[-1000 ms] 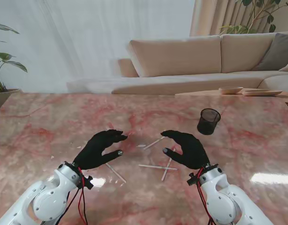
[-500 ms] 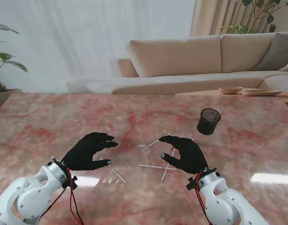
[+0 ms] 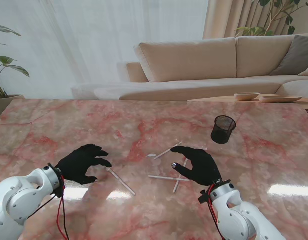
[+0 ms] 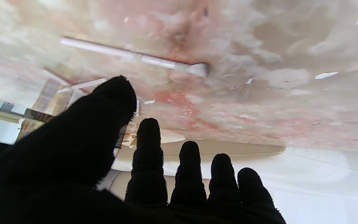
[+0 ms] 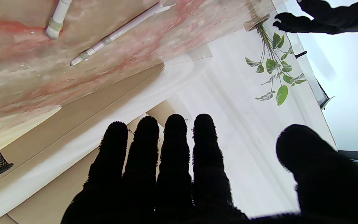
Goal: Insert makeup brushes into the holder
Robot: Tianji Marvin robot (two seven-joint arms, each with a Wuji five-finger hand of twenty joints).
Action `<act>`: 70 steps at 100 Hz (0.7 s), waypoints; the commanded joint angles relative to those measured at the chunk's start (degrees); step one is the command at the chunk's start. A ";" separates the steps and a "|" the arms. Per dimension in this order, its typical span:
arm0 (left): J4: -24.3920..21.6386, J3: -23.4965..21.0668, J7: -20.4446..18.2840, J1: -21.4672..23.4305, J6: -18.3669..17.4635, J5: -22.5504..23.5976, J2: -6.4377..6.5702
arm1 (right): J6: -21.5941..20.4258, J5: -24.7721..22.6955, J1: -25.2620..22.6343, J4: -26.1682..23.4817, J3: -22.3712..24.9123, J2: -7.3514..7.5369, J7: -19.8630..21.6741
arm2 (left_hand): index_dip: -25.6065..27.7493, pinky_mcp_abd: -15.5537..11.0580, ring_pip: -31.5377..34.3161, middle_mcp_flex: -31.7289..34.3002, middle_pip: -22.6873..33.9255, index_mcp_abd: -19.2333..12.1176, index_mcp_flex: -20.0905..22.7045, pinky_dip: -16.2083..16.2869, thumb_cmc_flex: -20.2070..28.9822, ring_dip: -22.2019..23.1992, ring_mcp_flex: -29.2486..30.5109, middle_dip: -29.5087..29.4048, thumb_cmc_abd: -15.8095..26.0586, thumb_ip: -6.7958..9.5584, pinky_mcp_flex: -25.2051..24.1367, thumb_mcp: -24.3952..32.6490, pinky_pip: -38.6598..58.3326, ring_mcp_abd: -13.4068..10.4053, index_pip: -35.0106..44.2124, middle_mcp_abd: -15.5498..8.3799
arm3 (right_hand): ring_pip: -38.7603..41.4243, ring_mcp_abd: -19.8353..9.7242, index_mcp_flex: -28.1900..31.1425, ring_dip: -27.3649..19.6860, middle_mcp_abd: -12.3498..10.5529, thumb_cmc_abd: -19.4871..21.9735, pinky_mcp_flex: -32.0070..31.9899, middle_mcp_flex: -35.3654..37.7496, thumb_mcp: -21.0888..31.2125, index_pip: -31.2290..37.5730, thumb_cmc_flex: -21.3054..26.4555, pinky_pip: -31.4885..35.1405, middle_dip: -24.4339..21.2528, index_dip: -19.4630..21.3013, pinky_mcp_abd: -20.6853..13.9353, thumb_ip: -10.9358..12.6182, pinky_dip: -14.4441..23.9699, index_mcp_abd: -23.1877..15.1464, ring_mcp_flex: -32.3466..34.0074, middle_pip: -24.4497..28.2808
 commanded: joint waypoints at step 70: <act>20.56 14.75 11.97 -11.84 3.98 -2.00 -0.93 | 1.05 1.48 -0.10 1.94 0.00 -0.57 -0.42 | 11.00 3.56 -1.47 -4.90 4.06 -7.75 -5.20 9.62 1.79 4.20 -5.51 2.62 -1.05 -1.33 -1.99 5.50 -4.45 0.10 20.46 -3.10 | 0.33 -0.65 1.56 0.04 -0.49 -0.97 0.46 1.39 3.10 0.85 -1.12 1.22 0.93 -0.10 -0.23 -4.04 0.95 -0.73 1.57 0.71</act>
